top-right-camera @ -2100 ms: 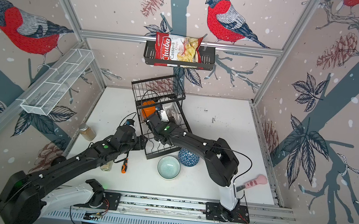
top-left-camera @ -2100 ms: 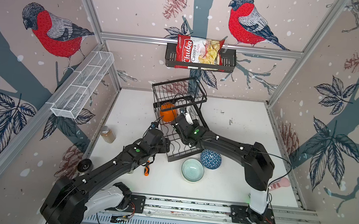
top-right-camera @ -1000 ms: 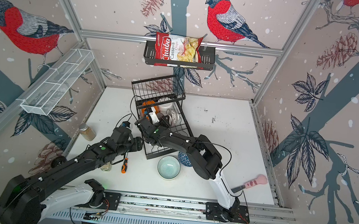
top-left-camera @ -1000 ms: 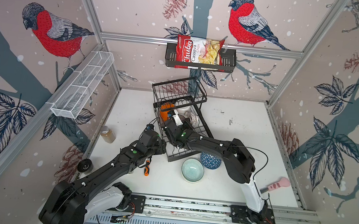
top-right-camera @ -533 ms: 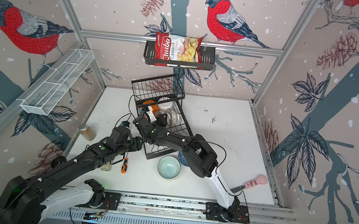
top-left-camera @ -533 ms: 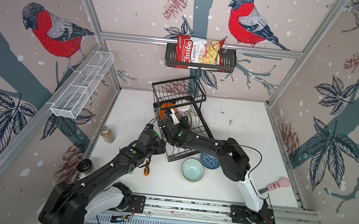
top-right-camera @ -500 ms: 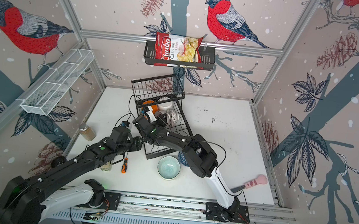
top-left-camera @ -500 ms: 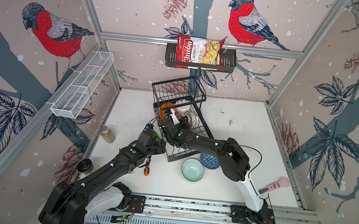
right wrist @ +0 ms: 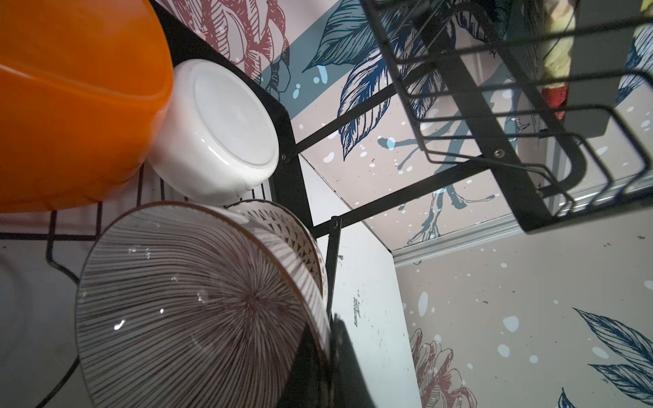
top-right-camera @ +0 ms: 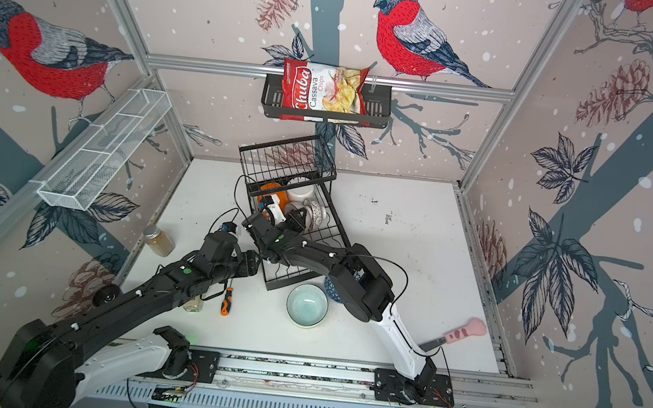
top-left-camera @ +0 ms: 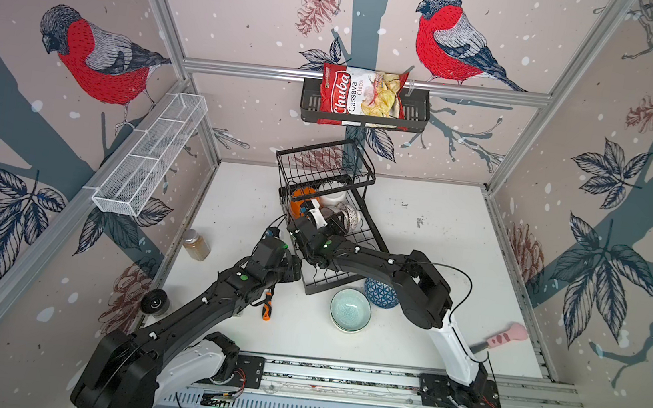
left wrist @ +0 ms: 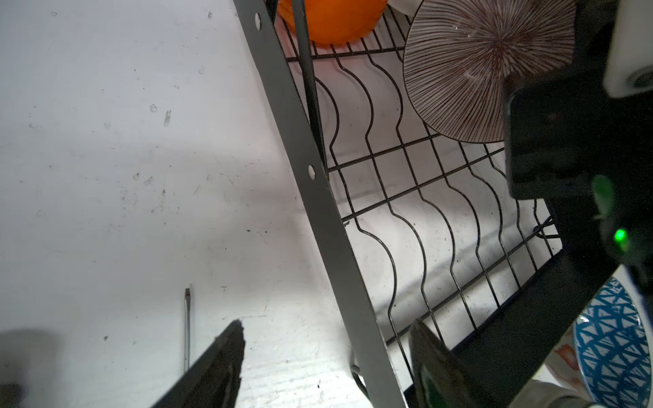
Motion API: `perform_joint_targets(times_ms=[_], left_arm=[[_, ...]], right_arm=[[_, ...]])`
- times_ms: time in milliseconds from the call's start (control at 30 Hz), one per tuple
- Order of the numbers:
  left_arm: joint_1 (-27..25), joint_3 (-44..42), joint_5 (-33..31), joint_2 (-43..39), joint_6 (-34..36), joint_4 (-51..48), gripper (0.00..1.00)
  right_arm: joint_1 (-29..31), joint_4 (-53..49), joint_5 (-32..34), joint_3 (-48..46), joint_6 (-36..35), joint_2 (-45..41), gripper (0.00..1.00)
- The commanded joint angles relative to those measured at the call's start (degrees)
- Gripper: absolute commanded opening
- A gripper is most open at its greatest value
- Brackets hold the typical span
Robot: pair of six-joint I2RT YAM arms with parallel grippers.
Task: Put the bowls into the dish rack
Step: 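Lower the striped bowl into the rack slot beside the red-patterned bowl with the right gripper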
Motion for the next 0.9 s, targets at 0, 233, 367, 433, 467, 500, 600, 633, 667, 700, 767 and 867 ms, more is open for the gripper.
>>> perform_joint_targets(times_ms=[0, 233, 367, 433, 467, 500, 600, 633, 667, 700, 767, 867], left_arm=[[0.19, -0.16, 0.79, -0.02, 0.79, 1.79, 0.73], [0.18, -0.44, 1.55, 0.06, 0.86, 2.18, 0.73], [0.15, -0.6, 1.86, 0.15, 0.72, 2.41, 0.73], [0.18, -0.68, 1.88, 0.05, 0.75, 2.49, 0.73], [0.13, -0.7, 1.87, 0.06, 0.66, 2.55, 0.73], [0.13, -0.77, 1.96, -0.01, 0.71, 2.58, 0.73], [0.21, -0.93, 2.02, 0.06, 0.75, 2.59, 0.73], [0.21, -0.9, 2.06, 0.06, 0.75, 2.59, 0.73], [0.17, -0.95, 2.06, 0.06, 0.88, 2.66, 0.73], [0.17, -0.95, 2.14, 0.05, 0.84, 2.72, 0.73], [0.23, -0.96, 2.07, 0.03, 0.92, 2.76, 0.73], [0.22, -1.04, 2.19, 0.1, 0.97, 2.79, 0.73]], right_arm=[[0.28, -1.32, 3.78, 1.57, 2.99, 1.09, 0.0], [0.38, -3.28, 6.29, 3.58, 6.09, 2.86, 0.0], [0.38, -3.41, 7.57, 4.54, 6.65, 3.53, 0.0], [0.38, -3.37, 7.99, 4.81, 6.77, 3.8, 0.0], [0.27, -3.36, 8.03, 4.88, 6.77, 3.97, 0.0], [0.26, -3.44, 7.91, 5.13, 6.88, 4.17, 0.0], [0.22, -3.38, 8.41, 5.72, 6.8, 4.81, 0.0], [0.25, -3.31, 8.71, 5.98, 6.73, 5.15, 0.0], [0.22, -3.35, 8.78, 6.24, 6.61, 5.42, 0.0], [0.24, -3.4, 8.99, 6.51, 6.68, 5.68, 0.0], [0.27, -3.82, 8.63, 6.96, 6.93, 6.15, 0.0], [0.53, -4.51, 8.65, 7.72, 7.49, 6.85, 0.0]])
